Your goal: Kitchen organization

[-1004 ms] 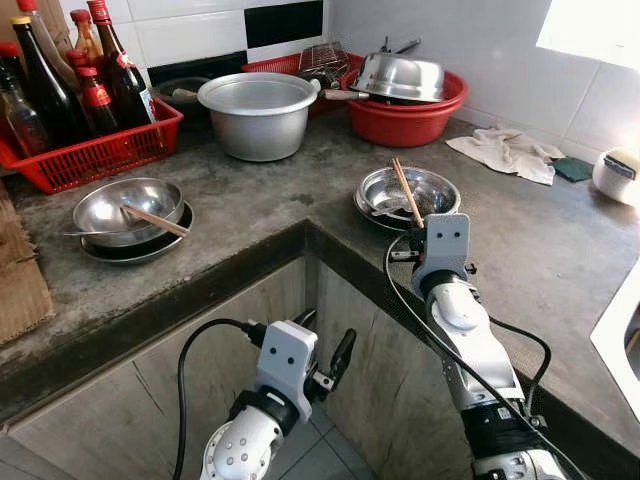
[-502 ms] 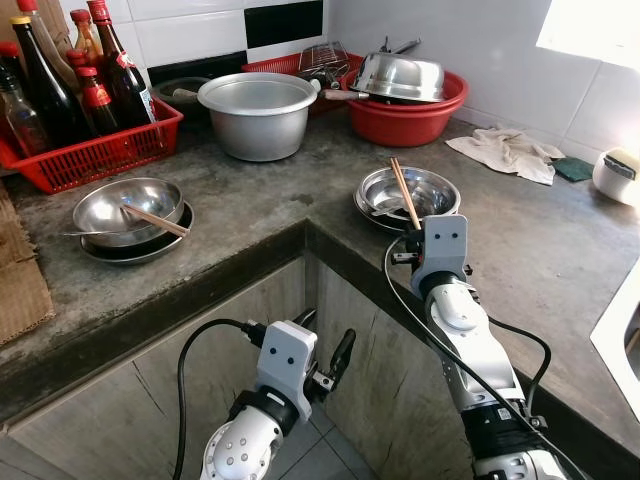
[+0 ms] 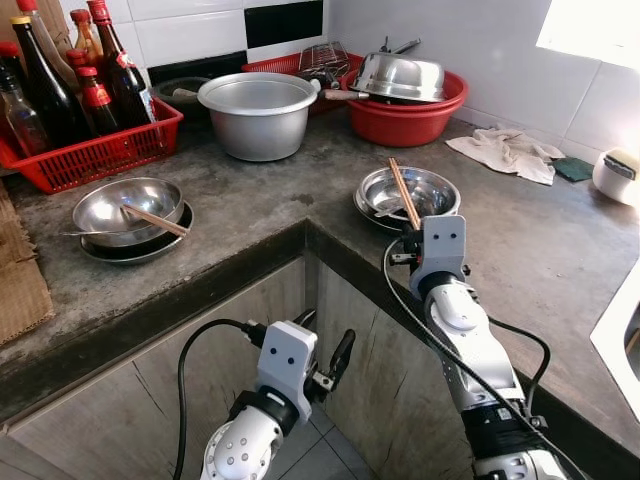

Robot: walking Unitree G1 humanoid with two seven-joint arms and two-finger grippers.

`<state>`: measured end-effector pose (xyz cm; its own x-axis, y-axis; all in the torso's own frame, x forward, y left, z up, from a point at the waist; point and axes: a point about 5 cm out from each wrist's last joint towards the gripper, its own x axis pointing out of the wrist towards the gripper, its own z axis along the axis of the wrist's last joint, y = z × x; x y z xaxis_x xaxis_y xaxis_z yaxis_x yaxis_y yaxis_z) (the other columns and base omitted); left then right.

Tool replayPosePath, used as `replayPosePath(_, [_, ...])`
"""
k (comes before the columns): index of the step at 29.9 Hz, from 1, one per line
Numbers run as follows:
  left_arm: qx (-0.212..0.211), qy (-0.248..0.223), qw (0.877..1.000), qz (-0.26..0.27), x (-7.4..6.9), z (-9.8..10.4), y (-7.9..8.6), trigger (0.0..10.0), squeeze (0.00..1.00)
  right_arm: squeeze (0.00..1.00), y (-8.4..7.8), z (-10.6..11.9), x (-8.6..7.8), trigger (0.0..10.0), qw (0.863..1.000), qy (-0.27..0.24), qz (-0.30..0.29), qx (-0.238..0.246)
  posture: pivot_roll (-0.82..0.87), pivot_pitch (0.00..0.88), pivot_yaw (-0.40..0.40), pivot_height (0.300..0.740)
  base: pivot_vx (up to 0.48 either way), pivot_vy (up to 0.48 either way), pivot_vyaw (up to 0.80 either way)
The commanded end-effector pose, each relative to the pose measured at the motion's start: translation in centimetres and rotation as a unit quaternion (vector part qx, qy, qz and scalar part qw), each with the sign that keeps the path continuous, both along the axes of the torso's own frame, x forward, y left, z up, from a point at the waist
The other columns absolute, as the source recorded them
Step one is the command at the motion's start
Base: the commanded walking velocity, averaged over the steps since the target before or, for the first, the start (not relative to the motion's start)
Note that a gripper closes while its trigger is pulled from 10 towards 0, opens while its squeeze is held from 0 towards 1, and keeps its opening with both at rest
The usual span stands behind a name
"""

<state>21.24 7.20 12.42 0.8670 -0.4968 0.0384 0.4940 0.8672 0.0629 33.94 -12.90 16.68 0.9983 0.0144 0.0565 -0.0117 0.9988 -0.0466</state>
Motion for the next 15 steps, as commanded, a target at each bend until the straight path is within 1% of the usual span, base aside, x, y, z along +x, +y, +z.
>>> replayPosePath(1, [0.004, -0.001, 1.000, 0.001, 0.10, -0.04, -0.04, 10.0, 0.00, 0.00, 0.07, 1.11, 0.12, 10.0, 1.000, -0.017, 0.004, 0.002, 0.13, 0.040, -0.045, 0.740, 0.000, 0.000, 0.00])
replayPosePath(8, [0.005, -0.001, 1.000, 0.001, 0.11, -0.05, -0.04, 10.0, 0.00, 0.00, 0.15, 1.71, 0.15, 10.0, 1.000, -0.026, 0.007, 0.008, 0.13, 0.040, -0.041, 0.740, 0.000, 0.000, 0.00])
replayPosePath(15, [0.005, -0.001, 1.000, 0.001, 0.14, -0.04, -0.09, 10.0, 0.00, 0.00, 0.16, 1.63, 0.19, 10.0, 1.000, -0.023, 0.009, 0.009, 0.13, 0.040, -0.046, 0.740, 0.000, 0.000, 0.00])
